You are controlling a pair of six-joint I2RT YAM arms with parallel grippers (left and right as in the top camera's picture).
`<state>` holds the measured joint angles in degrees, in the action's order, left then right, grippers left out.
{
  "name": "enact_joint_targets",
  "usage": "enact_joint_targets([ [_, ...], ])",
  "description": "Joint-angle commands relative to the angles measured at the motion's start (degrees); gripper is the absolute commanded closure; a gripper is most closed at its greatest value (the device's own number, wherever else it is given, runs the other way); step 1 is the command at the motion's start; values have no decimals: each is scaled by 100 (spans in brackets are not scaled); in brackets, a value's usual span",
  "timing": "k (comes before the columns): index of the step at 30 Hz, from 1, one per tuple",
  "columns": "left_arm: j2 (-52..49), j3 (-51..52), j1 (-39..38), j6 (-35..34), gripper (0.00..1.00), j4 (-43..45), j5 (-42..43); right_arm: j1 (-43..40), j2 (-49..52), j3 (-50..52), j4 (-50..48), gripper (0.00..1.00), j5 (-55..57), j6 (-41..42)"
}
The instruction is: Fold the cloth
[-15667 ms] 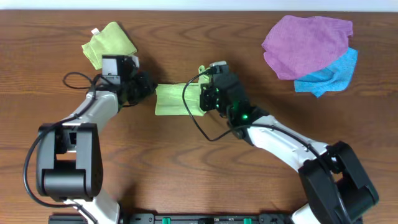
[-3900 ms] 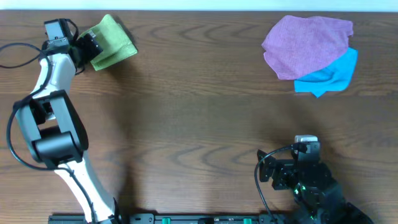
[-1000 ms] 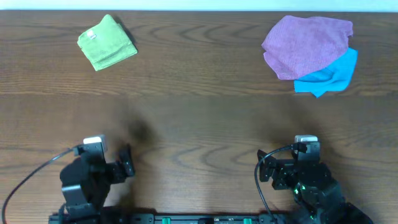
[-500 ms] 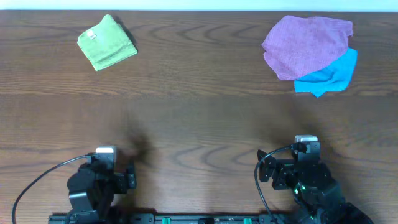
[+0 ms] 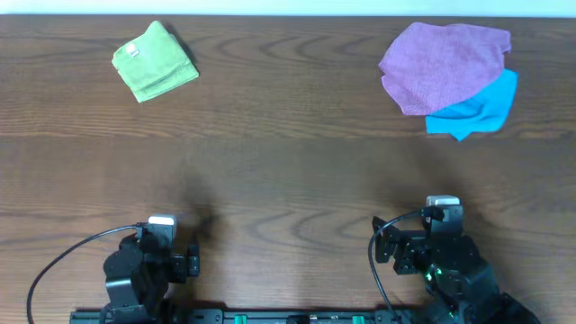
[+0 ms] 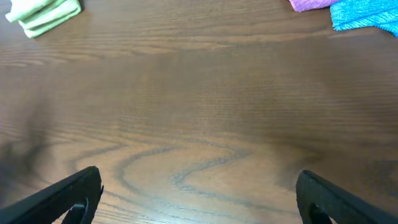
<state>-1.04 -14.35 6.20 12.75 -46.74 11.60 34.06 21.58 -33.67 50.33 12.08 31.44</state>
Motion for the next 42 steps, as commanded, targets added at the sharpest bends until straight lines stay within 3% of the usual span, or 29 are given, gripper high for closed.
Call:
enact_joint_targets([
  [1, 83, 262, -26, 94, 5, -122, -48, -39, -22, 15, 7, 1, 55, 87],
  [35, 83, 365, -26, 98, 5, -101, -212, -52, -22, 15, 221, 1, 42, 103],
  [40, 83, 365, -26, 98, 5, -103, -212, -658, -68, 258, 24, 1, 916, -31],
  [42, 83, 365, -26, 98, 5, -101, -212, -1038, -149, 581, -391, 1, 896, -608],
])
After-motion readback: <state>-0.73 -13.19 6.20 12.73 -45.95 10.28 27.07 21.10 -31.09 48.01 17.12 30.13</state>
